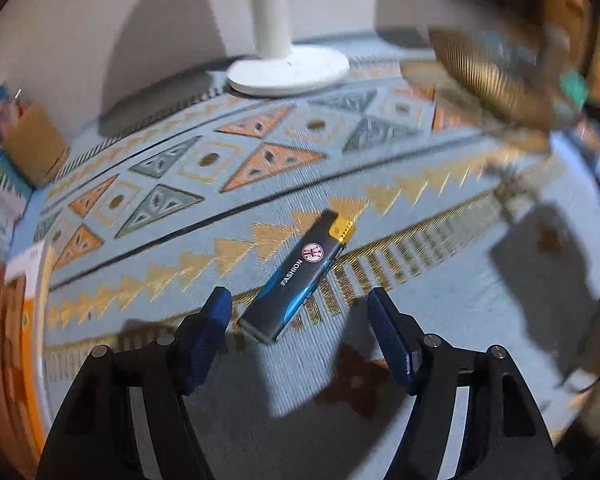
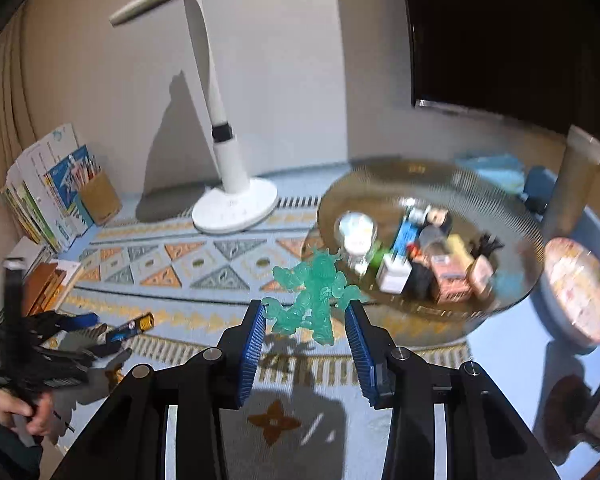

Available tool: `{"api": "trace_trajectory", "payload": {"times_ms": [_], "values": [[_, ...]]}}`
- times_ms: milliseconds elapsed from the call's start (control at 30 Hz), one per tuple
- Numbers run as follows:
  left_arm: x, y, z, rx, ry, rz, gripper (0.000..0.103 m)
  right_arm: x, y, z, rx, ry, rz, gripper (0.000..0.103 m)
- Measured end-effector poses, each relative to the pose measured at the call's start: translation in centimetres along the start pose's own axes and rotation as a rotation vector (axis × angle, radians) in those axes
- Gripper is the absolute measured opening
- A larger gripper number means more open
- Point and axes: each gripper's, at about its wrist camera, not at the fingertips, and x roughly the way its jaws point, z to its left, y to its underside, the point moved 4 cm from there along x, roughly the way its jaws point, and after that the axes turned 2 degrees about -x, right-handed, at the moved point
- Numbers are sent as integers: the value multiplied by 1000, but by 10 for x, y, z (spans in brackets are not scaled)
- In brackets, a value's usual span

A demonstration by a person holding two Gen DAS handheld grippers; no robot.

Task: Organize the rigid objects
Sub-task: 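Lift both items and carry them over the amber bowl, then open both tools to drop the lighter and figure into the bowl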

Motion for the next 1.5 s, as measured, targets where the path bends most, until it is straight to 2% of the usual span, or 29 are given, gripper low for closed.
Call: {"api": "trace_trajectory", "payload": {"times_ms": [33, 67, 100, 133, 200, 300, 400, 600, 767, 900, 1000, 1167, 1233, 1300, 1333, 1367, 1433, 1467, 1500], "values": [[1, -3, 0, -3, 11, -8, 59, 0, 1, -1, 3, -1, 1, 40], [4, -6, 0, -16, 48, 25, 39, 0, 2, -2, 3, 0, 0, 40], [4, -8, -2, -20, 80, 39, 26, 0, 2, -4, 4, 3, -2, 40], [4, -9, -7, -3, 86, 45, 19, -1, 3, -5, 5, 5, -3, 40], [3, -9, -20, 35, 68, 37, 19, -1, 3, -10, 16, 4, -3, 40], [-4, -15, -37, 25, 74, 4, 19, -5, 2, -15, 23, 1, -17, 40], [-32, -36, -51, 1, 121, -95, 19, -14, -5, -24, 26, 10, -43, 40], [-105, -105, -91, 32, 184, -327, 19, -58, -40, -58, 65, 74, -182, 40], [-131, -173, -118, 7, 230, -461, 20, -93, -79, -103, 146, 229, -297, 40], [-110, -212, -137, -38, 303, -442, 19, -91, -94, -140, 231, 303, -286, 41], [-78, -227, -156, -43, 334, -385, 19, -65, -92, -168, 292, 310, -196, 41], [-27, -234, -185, -35, 363, -283, 19, -6, -77, -199, 359, 315, -30, 41], [-12, -235, -194, -25, 373, -247, 20, 4, -73, -205, 366, 331, -10, 41], [-4, -239, -203, -13, 375, -242, 20, 12, -75, -210, 366, 361, -4, 41], [-4, -242, -206, -5, 383, -249, 23, 16, -78, -212, 361, 365, -4, 45], [-7, -245, -210, 6, 401, -264, 39, 19, -81, -212, 352, 362, -7, 51], [-20, -248, -212, 0, 412, -309, 56, 19, -85, -212, 343, 353, -14, 59], [-28, -247, -211, 0, 410, -330, 65, 15, -87, -212, 346, 352, -26, 59], [-36, -245, -210, 5, 406, -350, 67, 12, -88, -212, 350, 351, -32, 59]]}}
